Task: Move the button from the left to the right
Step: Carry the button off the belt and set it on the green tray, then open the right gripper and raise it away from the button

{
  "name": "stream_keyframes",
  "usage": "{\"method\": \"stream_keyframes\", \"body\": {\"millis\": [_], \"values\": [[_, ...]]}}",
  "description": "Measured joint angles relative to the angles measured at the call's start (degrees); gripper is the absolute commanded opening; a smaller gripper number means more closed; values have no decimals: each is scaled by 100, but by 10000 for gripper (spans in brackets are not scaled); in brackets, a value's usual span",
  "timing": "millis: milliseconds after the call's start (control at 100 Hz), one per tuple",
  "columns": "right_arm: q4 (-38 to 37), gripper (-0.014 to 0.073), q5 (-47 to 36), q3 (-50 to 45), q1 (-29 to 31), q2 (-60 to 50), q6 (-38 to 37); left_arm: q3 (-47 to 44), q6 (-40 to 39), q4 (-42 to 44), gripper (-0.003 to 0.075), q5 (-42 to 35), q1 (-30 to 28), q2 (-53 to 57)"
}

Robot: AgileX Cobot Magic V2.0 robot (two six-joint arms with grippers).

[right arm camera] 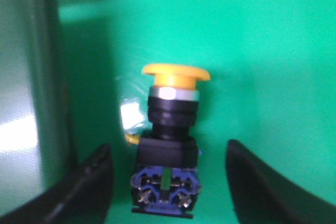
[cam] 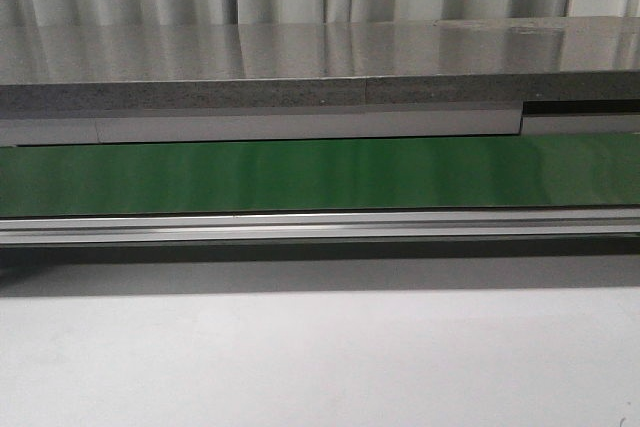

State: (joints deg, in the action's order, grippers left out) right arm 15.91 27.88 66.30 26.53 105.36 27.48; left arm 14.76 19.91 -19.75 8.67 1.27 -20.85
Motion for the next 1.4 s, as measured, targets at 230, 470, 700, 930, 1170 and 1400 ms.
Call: {"method": "stream_keyframes", "body": {"millis": [230, 470, 700, 930, 1170, 1400], "values": [[-35, 582, -105, 0, 8, 0, 0, 0, 0, 0, -20, 0, 0, 0], [635, 582, -105, 0, 8, -349, 0, 0, 0, 0, -20, 0, 0, 0], [1023, 582, -115, 0, -351, -999, 0, 0, 0, 0, -20, 0, 0, 0], [1048, 582, -102, 0, -1158, -1738, 0, 0, 0, 0, -20, 0, 0, 0], [1070, 465, -125, -352, -1778, -2752, 0, 0, 0, 0, -20, 0, 0, 0], [1070, 463, -238, -1310, -2106, -4186, 0, 0, 0, 0, -20, 0, 0, 0]]}}
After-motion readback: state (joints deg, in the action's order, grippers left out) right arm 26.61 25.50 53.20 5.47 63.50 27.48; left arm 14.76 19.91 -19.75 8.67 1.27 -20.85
